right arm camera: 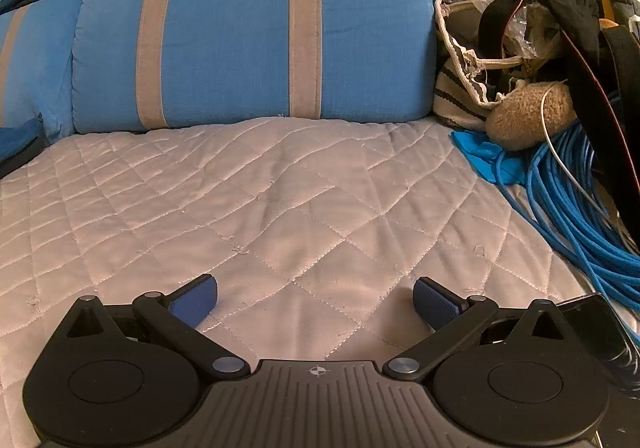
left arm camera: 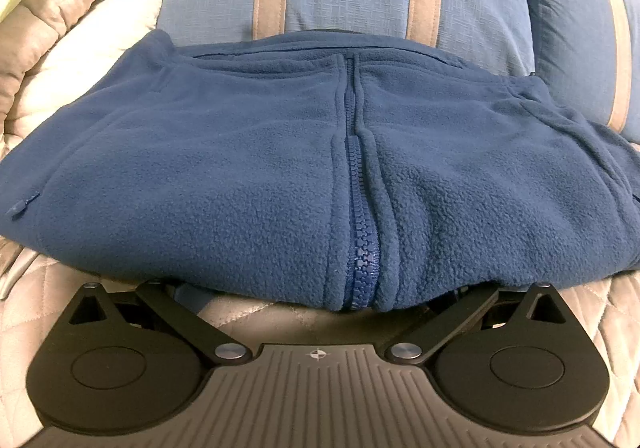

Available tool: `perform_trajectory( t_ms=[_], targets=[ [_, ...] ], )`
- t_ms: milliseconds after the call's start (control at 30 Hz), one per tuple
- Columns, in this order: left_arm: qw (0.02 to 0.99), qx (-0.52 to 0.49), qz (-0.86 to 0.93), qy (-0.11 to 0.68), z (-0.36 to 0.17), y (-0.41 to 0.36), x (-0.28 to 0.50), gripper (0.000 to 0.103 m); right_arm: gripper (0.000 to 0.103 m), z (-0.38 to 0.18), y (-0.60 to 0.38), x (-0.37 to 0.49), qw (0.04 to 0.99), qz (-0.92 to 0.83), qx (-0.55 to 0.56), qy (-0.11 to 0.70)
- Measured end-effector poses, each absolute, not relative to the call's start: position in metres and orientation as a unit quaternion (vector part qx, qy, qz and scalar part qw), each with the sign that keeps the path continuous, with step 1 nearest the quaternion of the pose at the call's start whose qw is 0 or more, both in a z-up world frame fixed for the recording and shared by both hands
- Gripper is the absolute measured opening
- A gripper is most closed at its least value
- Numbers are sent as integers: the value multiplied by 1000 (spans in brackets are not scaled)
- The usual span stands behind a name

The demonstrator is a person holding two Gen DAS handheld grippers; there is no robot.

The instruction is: Fold clothes

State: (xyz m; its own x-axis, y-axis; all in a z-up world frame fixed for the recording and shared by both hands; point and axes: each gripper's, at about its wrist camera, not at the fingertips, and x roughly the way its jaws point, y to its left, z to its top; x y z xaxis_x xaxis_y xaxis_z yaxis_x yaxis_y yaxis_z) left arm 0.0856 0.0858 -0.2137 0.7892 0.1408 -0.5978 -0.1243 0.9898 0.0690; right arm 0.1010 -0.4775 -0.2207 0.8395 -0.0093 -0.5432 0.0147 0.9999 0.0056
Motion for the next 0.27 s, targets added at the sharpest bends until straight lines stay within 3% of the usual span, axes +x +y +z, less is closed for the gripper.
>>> perform_trajectory(
  t_ms=[267],
  targets=[
    [943,10,70,324,-211,87,87,103,103,-219,-475,103,956,-15,1,293]
  ],
)
